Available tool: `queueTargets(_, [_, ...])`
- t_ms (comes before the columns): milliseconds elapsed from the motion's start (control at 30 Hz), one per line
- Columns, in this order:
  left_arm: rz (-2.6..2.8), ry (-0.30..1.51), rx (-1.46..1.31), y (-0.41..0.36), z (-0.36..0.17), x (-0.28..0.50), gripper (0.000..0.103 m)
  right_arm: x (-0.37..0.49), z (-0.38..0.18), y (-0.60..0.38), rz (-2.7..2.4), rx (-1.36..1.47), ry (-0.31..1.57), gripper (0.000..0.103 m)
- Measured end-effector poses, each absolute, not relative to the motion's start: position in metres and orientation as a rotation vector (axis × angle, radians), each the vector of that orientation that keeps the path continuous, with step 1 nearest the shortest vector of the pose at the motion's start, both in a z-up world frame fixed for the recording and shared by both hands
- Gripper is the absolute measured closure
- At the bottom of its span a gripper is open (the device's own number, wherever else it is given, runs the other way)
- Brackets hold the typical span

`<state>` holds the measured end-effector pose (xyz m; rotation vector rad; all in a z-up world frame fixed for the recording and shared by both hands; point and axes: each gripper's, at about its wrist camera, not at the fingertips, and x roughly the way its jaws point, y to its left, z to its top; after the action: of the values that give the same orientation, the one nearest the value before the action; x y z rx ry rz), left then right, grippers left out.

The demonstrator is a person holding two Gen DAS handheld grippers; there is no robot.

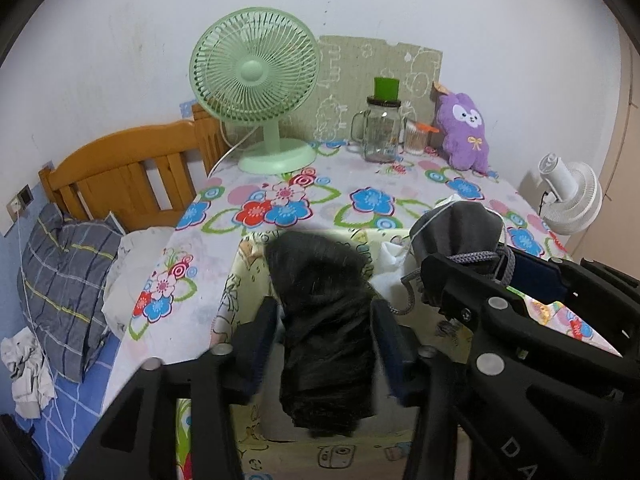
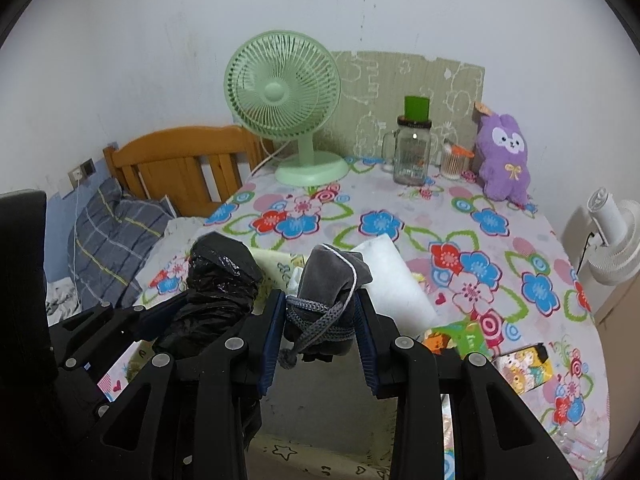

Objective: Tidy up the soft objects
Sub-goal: 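Lower both items into the box and open both tools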

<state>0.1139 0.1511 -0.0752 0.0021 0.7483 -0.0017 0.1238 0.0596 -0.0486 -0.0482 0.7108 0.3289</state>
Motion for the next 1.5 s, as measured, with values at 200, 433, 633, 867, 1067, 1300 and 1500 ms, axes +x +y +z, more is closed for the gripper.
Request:
queueTargets(200, [-0.005,0.761,0.006,0.153,-0.084,0.117,0.023,0.131,-0.062,0.062,0.336,-0.038,0.752,0.066])
queueTargets(433, [-0.011,0.786,0.013,0.158,-0.089,0.118,0.016,0.136,-0.072,0.068,0.384,-0.018,0.785,0.065])
queueTargets(633, [-0.032,0.788,0.014,0.156,-0.089,0.114,0.01,0.138,-0.077,0.068,0.377,0.002,0.8,0.024])
queueTargets(867, [-0.031,0.792,0.011,0.153,-0.086,0.111,0.009,0.136,-0.075,0.064,0.362,-0.001,0.796,0.018])
queueTargets(1067, [-0.03,0.791,0.015,0.147,-0.083,0.108,0.008,0.133,-0.07,0.055,0.34,-0.008,0.782,0.017])
queueTargets(1300, [-0.025,0.771,0.016,0.134,-0.073,0.103,0.007,0.125,-0.06,0.043,0.319,-0.02,0.75,0.016])
queueTargets(1500, [-0.011,0.742,0.02,0.124,-0.063,0.098,0.005,0.119,-0.049,0.032,0.309,-0.024,0.725,0.016])
